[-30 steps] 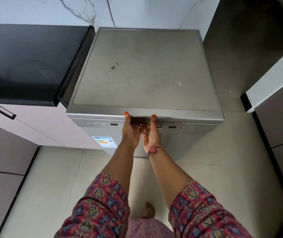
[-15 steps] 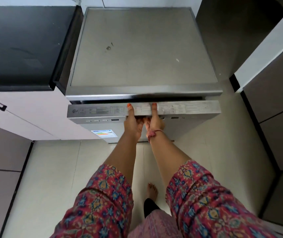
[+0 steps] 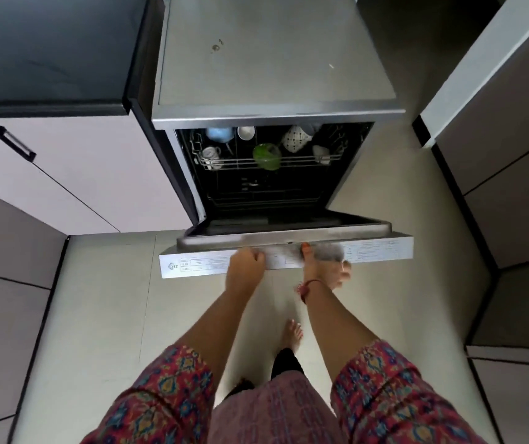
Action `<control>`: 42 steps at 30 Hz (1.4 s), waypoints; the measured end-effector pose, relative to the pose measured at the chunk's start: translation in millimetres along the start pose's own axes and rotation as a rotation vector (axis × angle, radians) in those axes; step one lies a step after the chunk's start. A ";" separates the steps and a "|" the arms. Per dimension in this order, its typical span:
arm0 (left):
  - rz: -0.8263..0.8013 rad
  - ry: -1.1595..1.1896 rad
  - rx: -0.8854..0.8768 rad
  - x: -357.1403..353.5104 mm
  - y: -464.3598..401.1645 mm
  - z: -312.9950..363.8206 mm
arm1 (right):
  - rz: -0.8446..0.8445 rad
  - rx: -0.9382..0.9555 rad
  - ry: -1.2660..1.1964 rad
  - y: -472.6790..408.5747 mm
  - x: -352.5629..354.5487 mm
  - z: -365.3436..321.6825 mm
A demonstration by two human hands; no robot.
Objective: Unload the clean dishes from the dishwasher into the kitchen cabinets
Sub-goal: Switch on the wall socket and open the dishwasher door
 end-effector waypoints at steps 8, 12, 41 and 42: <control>-0.039 -0.713 -0.249 17.3 -32.0 -25.6 | -0.413 0.909 0.983 -7.4 -39.4 -52.1; -0.029 -0.639 -0.220 19.1 -35.1 -22.8 | -0.480 0.948 1.029 -11.0 -41.5 -37.6; -0.766 -0.599 0.032 -370.4 15.1 -331.8 | -0.921 0.368 1.524 -134.9 -76.2 415.4; -0.782 -0.596 0.038 -385.5 11.1 -341.5 | -0.921 0.347 1.528 -143.7 -82.1 429.2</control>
Point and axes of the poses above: each hand's wrist, its own y-axis away from the middle knuckle, its own x-axis out of the back of the hand, z = x × y, the point moved 7 cm from there along -y, towards the middle knuckle, and after that the axes turned 10 degrees about -y, right-handed, at the moved point
